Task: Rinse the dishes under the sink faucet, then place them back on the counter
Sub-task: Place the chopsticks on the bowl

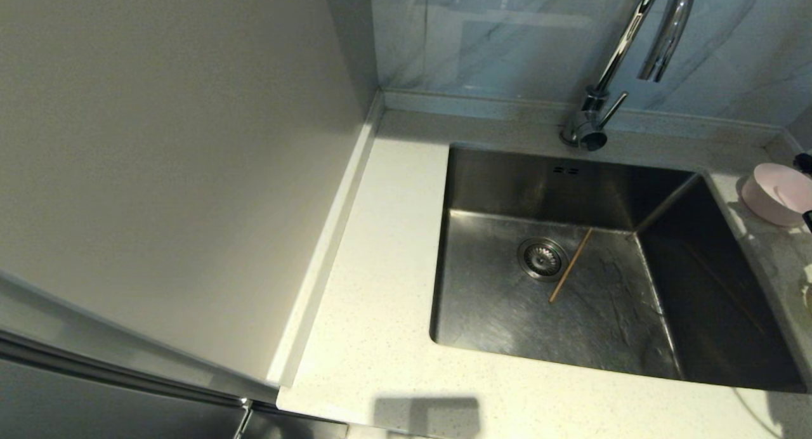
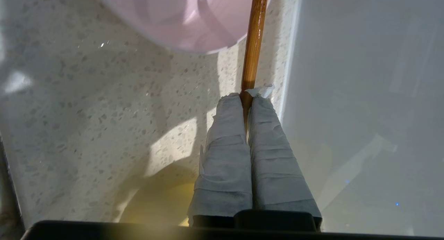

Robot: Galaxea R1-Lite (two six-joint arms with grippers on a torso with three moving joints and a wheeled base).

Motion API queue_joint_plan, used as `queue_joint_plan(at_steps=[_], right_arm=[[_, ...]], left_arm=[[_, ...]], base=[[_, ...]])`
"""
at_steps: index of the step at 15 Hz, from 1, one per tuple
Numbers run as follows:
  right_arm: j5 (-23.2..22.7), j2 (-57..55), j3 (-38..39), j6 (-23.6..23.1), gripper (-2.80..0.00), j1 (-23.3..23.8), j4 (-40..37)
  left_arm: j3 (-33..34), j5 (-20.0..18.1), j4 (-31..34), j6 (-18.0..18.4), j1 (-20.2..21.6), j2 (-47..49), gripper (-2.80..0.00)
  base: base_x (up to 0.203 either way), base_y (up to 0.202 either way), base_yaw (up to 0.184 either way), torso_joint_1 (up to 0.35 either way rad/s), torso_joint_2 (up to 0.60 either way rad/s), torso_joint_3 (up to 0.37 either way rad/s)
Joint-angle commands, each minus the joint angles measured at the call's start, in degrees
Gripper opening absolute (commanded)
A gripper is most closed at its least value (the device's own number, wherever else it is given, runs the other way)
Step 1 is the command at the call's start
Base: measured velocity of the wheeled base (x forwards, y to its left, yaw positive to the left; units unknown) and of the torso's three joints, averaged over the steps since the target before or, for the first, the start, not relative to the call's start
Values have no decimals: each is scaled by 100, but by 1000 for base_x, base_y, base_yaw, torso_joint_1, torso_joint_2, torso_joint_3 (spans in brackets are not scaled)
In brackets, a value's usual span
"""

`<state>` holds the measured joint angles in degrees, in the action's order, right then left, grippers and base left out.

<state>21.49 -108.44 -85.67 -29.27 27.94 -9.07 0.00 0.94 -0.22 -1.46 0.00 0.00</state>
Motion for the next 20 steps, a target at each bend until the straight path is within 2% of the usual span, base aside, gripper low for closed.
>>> queue_joint_plan(at_steps=[1,20], right_arm=[[13,-20,-46,-17,-280,10,-7],[30,-46,-46,-9,-280,-113,-16]], left_arm=[[0,3,-4,-4,0,-18,-280],[0,3,-4,-4,0,-18,-280]], base=[[0,0,0,0,0,0],[0,0,0,0,0,0]])
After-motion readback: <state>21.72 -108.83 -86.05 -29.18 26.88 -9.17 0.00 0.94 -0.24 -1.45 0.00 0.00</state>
